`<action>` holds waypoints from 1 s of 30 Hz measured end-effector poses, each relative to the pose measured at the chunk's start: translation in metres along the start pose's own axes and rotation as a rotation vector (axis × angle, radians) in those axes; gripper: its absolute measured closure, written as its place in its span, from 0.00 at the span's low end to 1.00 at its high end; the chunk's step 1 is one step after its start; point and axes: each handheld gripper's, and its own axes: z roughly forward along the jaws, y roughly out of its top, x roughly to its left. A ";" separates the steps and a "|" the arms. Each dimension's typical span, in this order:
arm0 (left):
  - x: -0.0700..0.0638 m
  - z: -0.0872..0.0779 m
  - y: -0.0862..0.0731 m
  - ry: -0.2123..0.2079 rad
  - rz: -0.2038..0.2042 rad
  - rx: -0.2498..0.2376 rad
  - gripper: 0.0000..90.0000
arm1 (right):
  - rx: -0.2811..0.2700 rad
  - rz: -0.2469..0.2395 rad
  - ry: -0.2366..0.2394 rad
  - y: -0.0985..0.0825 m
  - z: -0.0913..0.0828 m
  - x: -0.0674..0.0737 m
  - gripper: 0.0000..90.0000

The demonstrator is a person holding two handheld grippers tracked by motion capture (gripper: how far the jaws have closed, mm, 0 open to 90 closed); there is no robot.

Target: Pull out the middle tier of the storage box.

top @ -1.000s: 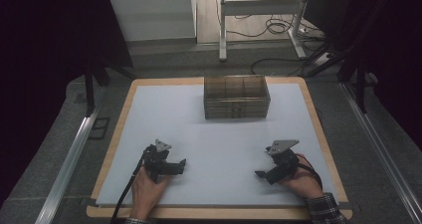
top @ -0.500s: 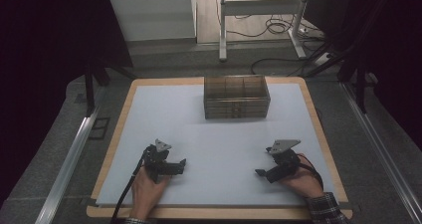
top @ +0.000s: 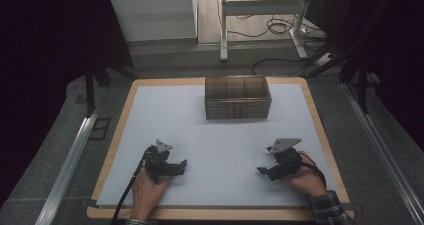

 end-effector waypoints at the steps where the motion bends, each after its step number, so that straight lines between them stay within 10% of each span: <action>1: 0.000 0.000 0.000 0.000 0.000 0.000 0.00 | 0.000 -0.002 -0.003 0.001 0.000 0.000 0.17; 30: 0.000 0.000 0.000 0.001 -0.001 0.002 0.00 | 0.015 -0.083 -0.112 0.026 0.004 -0.005 0.31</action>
